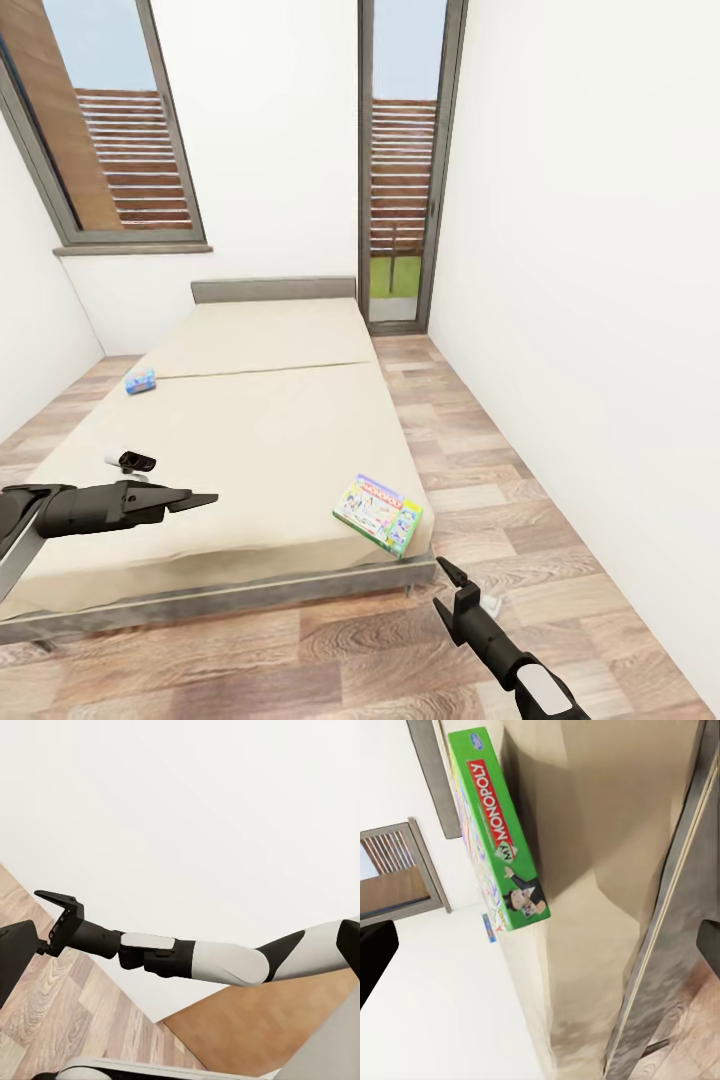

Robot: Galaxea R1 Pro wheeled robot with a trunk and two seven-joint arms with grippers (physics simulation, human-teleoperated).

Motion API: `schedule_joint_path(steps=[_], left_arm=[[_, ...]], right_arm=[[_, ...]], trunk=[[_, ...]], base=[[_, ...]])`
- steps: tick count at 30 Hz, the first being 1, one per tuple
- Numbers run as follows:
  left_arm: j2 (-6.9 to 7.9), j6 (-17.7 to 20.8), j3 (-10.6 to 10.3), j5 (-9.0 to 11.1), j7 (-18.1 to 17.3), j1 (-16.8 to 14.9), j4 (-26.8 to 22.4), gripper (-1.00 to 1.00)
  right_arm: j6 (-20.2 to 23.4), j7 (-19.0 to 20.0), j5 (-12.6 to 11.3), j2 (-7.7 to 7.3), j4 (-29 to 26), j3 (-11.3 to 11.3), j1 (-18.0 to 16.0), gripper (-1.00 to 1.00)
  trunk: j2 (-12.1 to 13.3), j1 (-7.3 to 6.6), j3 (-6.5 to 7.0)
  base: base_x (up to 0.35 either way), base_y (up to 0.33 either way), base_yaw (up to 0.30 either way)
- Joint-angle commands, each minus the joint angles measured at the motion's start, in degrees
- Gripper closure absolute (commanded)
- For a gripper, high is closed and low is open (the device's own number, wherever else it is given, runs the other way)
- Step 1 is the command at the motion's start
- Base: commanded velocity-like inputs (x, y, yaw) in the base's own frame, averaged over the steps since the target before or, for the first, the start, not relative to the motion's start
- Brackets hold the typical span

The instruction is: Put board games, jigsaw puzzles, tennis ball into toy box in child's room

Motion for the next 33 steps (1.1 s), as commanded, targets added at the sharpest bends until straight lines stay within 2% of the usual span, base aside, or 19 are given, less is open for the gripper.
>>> schedule_joint_path(steps=[1,8,24,33], left_arm=[[0.06,0.6,-0.1,0.1,-0.3,0.0,0.0,-1.0],[0.06,0.6,-0.1,0.0,-0.3,0.0,0.0,-1.0],[0.06,0.6,-0.1,0.0,-0.3,0.0,0.0,-1.0],[0.06,0.6,-0.1,0.0,-0.3,0.0,0.0,-1.0]], right_arm=[[0.4,0.0,-0.3,0.04,0.0,-0.2,0.0,-1.0],[0.4,0.0,-0.3,0.01,0.0,-0.2,0.0,-1.0],[0.4,0.0,-0.3,0.04,0.0,-0.2,0.0,-1.0],[0.5,-0.1,-0.3,0.04,0.0,-0.2,0.0,-1.0]], trunk=[[-0.4,0.22,-0.24],[-3.2,1.76,-1.49],[-3.2,1.76,-1.49],[-3.2,1.76,-1.49]], base=[[0.0,0.0,0.0],[0.0,0.0,0.0],[0.004,0.002,0.0],[0.154,0.141,0.0]])
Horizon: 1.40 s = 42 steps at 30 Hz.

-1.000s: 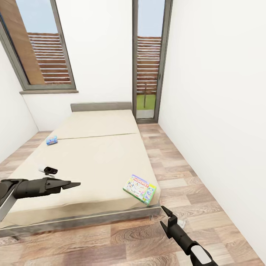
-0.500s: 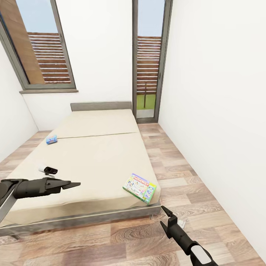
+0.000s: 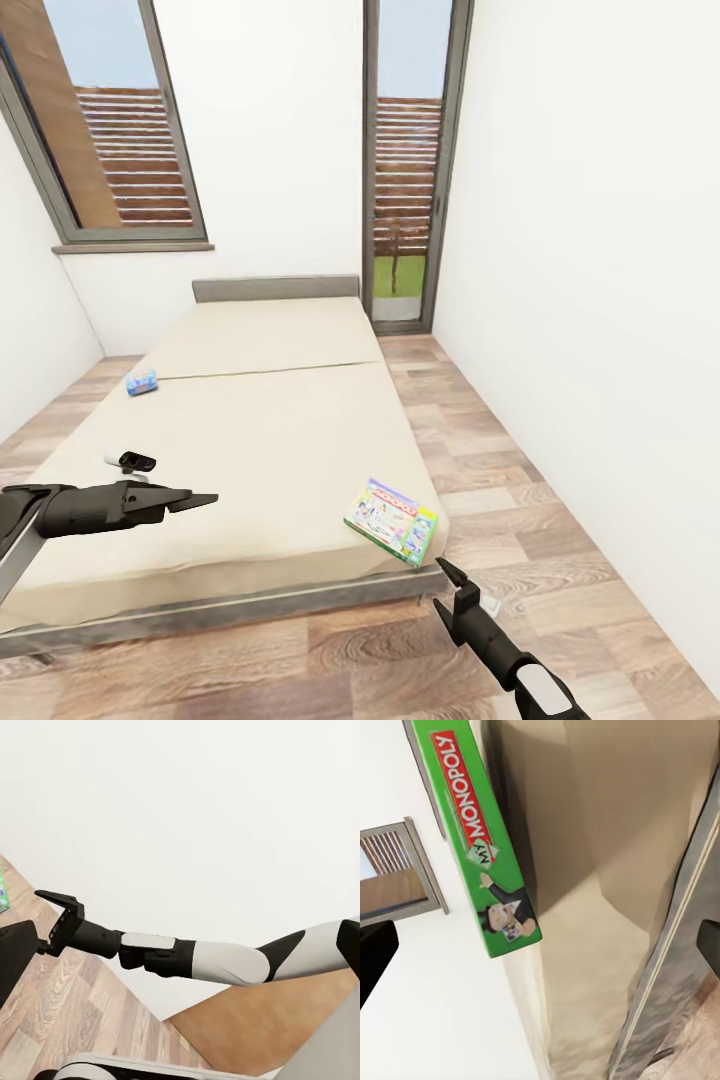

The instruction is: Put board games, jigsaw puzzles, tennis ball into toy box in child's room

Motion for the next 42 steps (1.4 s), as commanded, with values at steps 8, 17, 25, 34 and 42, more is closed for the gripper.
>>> schedule_joint_path(steps=[8,17,25,34,42], left_arm=[[0.05,0.6,-0.1,0.0,-0.3,0.0,0.0,-1.0],[0.02,0.6,-0.1,0.0,-0.3,0.0,0.0,-1.0],[-0.02,0.6,-0.1,0.0,-0.3,0.0,0.0,-1.0],[-0.03,0.6,-0.1,0.0,-0.3,0.0,0.0,-1.0],[-0.03,0.6,-0.1,0.0,-0.3,0.0,0.0,-1.0]], right_arm=[[0.5,-0.6,-0.2,0.16,0.1,-0.2,0.0,-1.0],[0.5,-1.2,-0.2,0.38,0.2,-0.2,0.0,-1.0],[0.5,-4.1,-0.2,1.05,0.1,-0.2,-0.2,-1.0],[0.6,-5.5,-0.2,1.25,0.0,-0.1,-0.2,-1.0],[0.6,-5.6,-0.2,1.28,-0.1,-0.1,-0.2,-1.0]], trunk=[[0.0,0.01,-0.05],[0.0,0.01,-0.05],[0.0,0.01,-0.05],[0.0,0.01,-0.05],[0.0,0.01,-0.05]], base=[[0.047,0.036,0.0],[0.005,0.004,0.0],[-0.013,0.019,0.0],[-0.04,0.074,0.0],[-0.004,0.008,0.0]])
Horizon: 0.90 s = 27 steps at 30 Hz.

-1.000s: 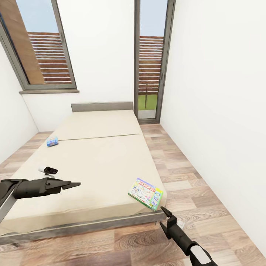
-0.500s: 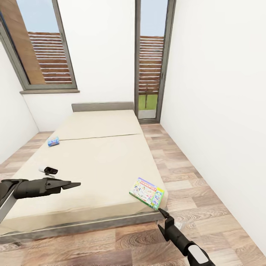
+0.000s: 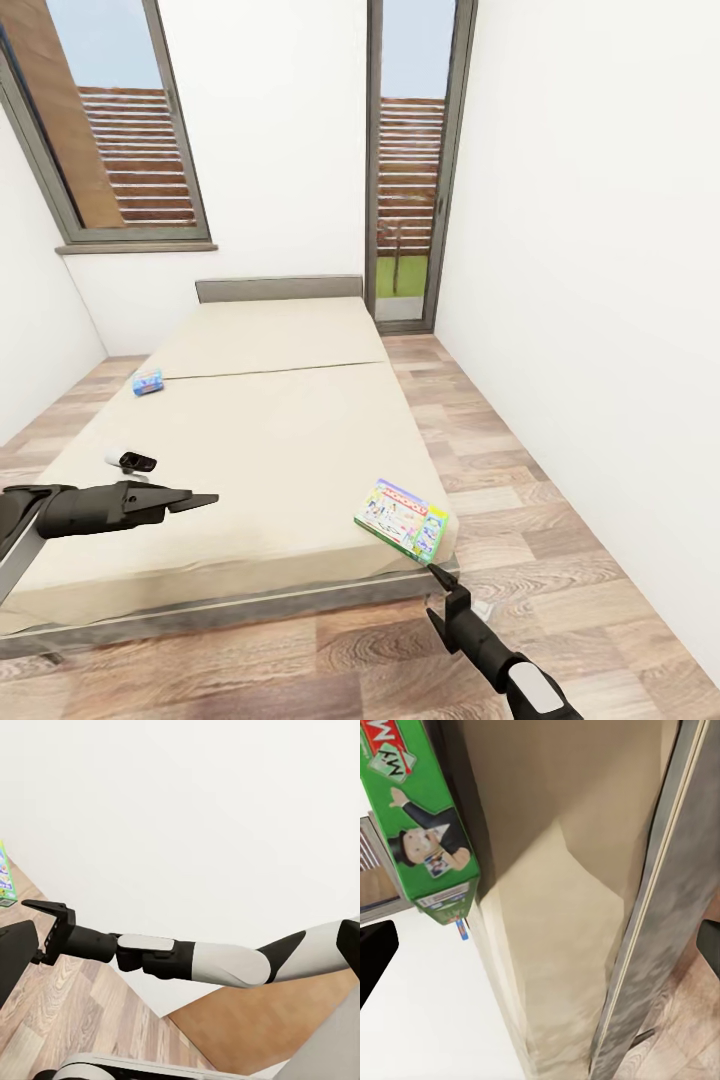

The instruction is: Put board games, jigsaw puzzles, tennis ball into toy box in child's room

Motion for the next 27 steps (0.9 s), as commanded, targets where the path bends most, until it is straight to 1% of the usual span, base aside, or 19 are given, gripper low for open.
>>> schedule_joint_path(steps=[1,12,16,23,27], left_arm=[[0.06,0.6,-0.1,0.0,-0.3,0.0,0.0,-1.0],[0.12,0.6,-0.1,0.0,-0.3,-0.1,0.1,-1.0],[0.14,0.6,0.3,0.1,-0.3,0.0,0.3,-1.0],[0.14,0.6,0.7,0.1,-0.3,-0.1,0.4,-1.0],[0.15,0.6,0.7,0.1,-0.3,-0.1,0.4,-1.0]], right_arm=[[0.5,0.0,-0.2,0.05,-0.1,-0.3,0.0,-1.0],[0.5,0.0,-0.2,0.41,-0.1,-0.3,0.0,-1.0],[0.4,0.0,-0.2,0.44,-0.1,-0.3,0.0,-1.0],[0.3,0.1,-0.2,0.59,-0.2,-0.2,-0.1,-1.0],[0.2,0.1,-0.2,0.69,-0.2,-0.2,-0.1,-1.0]], trunk=[[0.0,-0.01,-0.05],[0.0,-0.01,-0.05],[0.0,-0.01,-0.05],[2.8,-1.55,1.2],[2.8,-1.55,1.2]], base=[[-0.001,0.007,0.0],[0.0,0.048,0.0],[0.0,0.008,0.0],[0.0,0.002,0.0],[0.0,0.0,0.0]])
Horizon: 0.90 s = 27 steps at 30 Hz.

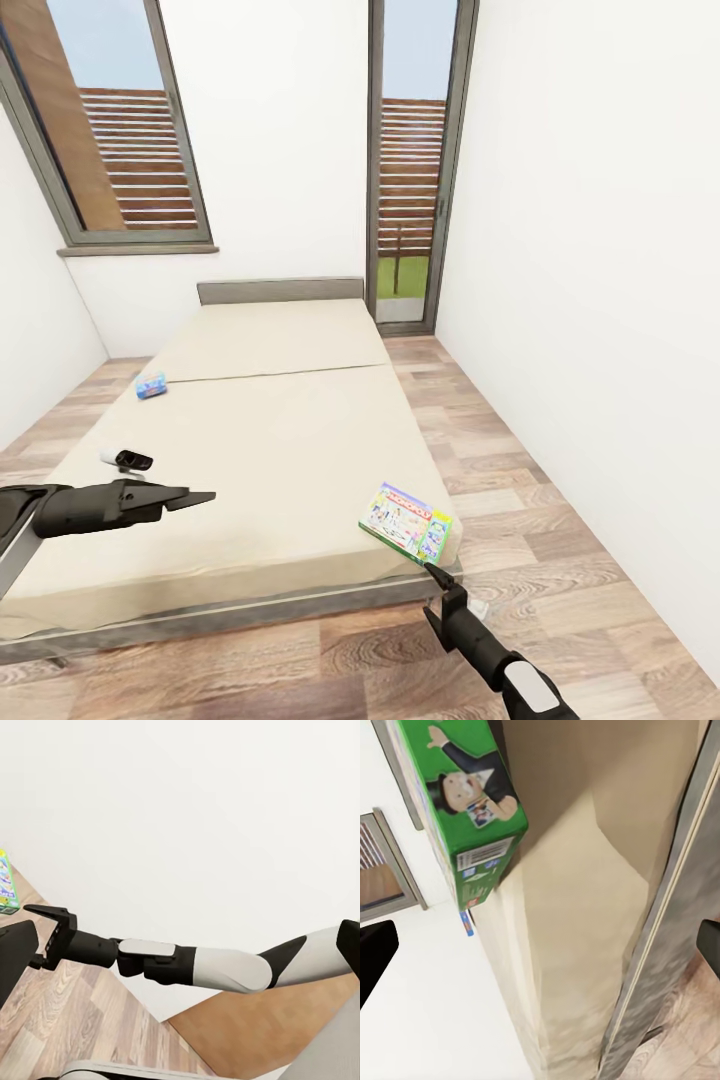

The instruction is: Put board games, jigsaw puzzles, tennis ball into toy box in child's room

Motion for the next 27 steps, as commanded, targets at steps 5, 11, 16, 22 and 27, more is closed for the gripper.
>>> schedule_joint_path(steps=[5,11,16,22,27], left_arm=[[0.06,0.6,-0.1,0.1,-0.3,0.0,0.0,-1.0],[0.06,0.6,-0.1,0.1,-0.3,0.0,0.0,-1.0],[0.04,0.6,-0.1,0.1,-0.3,0.0,0.0,-1.0],[-0.01,0.6,-0.1,0.0,-0.3,0.0,0.0,-1.0],[-0.03,0.6,-0.1,0.0,-0.3,0.0,0.0,-1.0]], right_arm=[[0.4,0.1,-0.2,0.07,0.0,-0.3,0.0,-1.0],[0.3,0.2,-0.2,0.07,0.0,-0.2,0.0,-1.0],[0.1,0.4,-0.2,0.06,0.0,-0.2,0.0,-1.0],[0.0,0.5,-0.2,0.07,-0.1,-0.2,0.0,-1.0],[0.0,0.5,-0.1,0.08,0.0,-0.2,0.0,-1.0]], trunk=[[0.0,-0.01,-0.05],[0.0,-0.01,-0.05],[0.0,-0.01,-0.05],[0.0,-0.01,-0.05],[0.0,-0.01,-0.05]], base=[[0.0,0.0,0.0],[0.0,0.0,0.0],[0.01,0.0,0.0],[0.134,0.0,0.0],[0.08,0.0,0.0]])
